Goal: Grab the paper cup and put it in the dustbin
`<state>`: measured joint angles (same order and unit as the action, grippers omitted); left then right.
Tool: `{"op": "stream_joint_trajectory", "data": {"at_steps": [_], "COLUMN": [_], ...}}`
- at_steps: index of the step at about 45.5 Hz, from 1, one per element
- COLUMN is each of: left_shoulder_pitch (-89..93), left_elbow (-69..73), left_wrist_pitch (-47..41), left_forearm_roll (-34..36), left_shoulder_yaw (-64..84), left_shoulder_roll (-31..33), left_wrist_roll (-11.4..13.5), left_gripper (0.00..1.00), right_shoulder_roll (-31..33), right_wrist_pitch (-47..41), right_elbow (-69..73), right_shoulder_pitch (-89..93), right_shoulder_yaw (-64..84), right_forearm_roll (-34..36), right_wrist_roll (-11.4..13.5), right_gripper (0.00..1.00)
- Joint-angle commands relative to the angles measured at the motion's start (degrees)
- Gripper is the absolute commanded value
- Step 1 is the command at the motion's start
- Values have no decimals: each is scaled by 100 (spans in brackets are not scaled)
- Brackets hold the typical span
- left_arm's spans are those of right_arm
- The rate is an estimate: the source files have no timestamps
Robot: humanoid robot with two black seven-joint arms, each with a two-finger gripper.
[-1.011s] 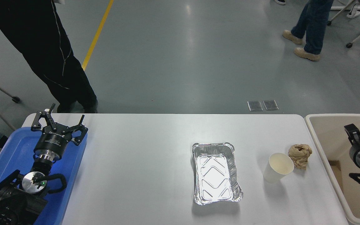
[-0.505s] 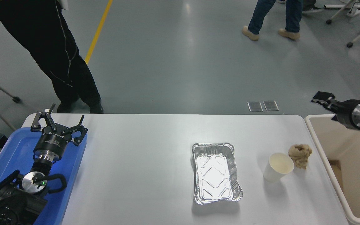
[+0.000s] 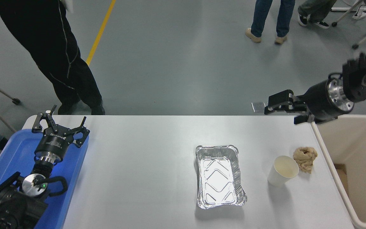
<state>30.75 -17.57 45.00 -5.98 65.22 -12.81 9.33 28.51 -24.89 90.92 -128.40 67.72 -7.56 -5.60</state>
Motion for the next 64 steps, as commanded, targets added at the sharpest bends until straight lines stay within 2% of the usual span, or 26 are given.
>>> {"op": "stream_joint_trajectory", "data": {"at_steps": [1, 11, 21, 27, 35, 46, 59, 64], "left_shoulder_pitch": [1, 1, 1, 1, 1, 1, 1, 1], "left_elbow": [-1, -1, -1, -1, -1, -1, -1, -1], "left_wrist_pitch": [0, 0, 0, 0, 0, 0, 0, 0], "left_forearm_roll": [0, 0, 0, 0, 0, 0, 0, 0], "left_shoulder_yaw": [-1, -1, -1, -1, -1, -1, -1, -1], "left_shoulder_roll": [-2, -2, -2, -2, -2, -2, -2, -2], "left_wrist_roll": [-1, -1, -1, -1, -1, -1, -1, -1], "left_gripper": [99, 99, 99, 99, 99, 99, 99, 99], "right_shoulder_roll": [-364, -338, -469, -461, -224, 14, -30, -21], "right_wrist_pitch": [-885, -1948, -1958, -1529, -895, -552, 195, 336], "right_elbow": [470, 506, 514, 435, 93, -803, -1603, -1946], "right_shoulder_pitch": [-1187, -1820, -1715, -1355, -398, 1035, 2863, 3320], "right_shoulder_yaw": [276, 180, 101, 127, 206, 83, -391, -541], "right_forearm_roll": [237, 237, 219, 132, -413, -449, -466, -747], "right_wrist_roll": [15, 14, 41, 102, 146, 138, 120, 111], "right_gripper": [100, 100, 100, 100, 100, 100, 100, 100]}}
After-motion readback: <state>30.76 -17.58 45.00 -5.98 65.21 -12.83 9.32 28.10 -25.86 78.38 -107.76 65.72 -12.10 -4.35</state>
